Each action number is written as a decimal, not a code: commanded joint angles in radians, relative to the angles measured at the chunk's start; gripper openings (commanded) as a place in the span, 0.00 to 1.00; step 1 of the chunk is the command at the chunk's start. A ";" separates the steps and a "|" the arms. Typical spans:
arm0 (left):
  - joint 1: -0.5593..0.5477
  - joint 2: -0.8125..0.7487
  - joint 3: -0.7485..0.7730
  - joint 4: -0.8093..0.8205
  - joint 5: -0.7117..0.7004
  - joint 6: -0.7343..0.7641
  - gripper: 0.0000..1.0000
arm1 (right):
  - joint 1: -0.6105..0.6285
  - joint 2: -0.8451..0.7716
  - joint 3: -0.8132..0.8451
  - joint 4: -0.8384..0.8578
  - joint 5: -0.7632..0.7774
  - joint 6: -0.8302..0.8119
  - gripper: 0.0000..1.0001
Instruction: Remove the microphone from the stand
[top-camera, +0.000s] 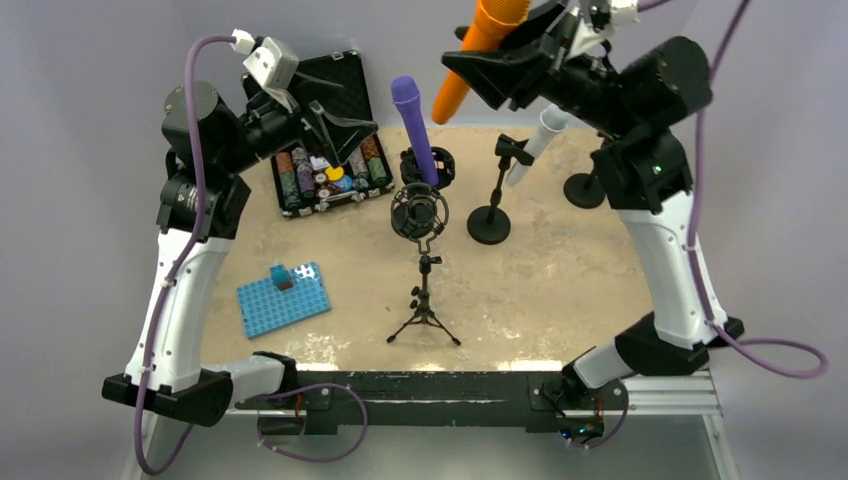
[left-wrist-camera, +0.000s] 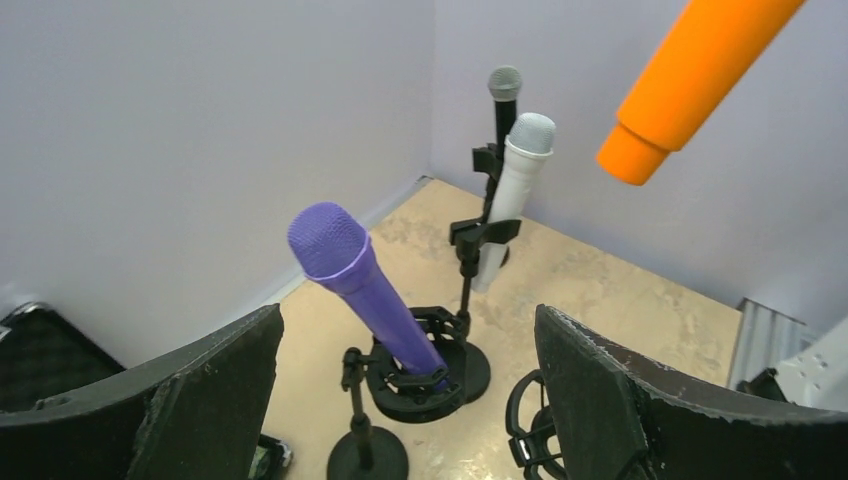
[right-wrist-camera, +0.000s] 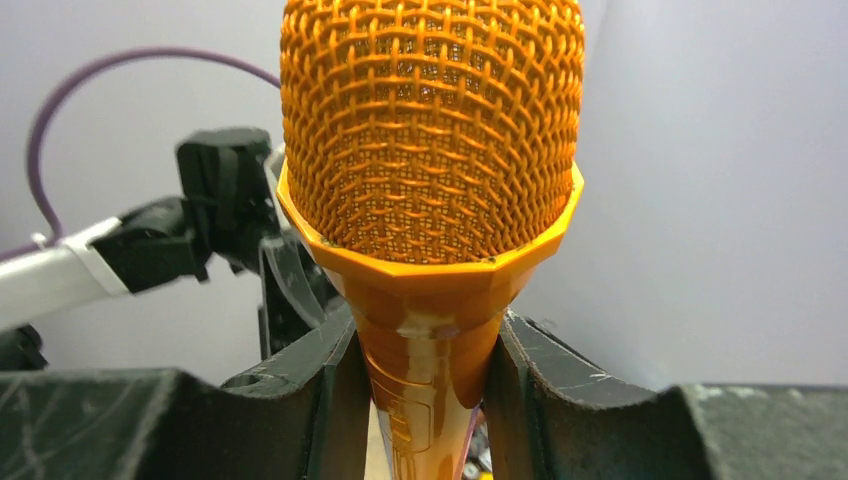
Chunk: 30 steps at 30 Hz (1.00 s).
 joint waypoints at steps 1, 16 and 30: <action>0.007 -0.050 0.026 -0.052 -0.196 0.049 1.00 | -0.063 -0.143 -0.116 -0.065 -0.008 -0.135 0.00; 0.007 -0.078 -0.042 -0.057 -0.218 0.017 0.97 | -0.348 -0.581 -0.552 -0.282 0.406 -0.411 0.00; 0.007 -0.139 -0.123 -0.074 -0.225 0.013 0.97 | -0.707 -0.857 -1.151 -0.499 0.314 -0.452 0.00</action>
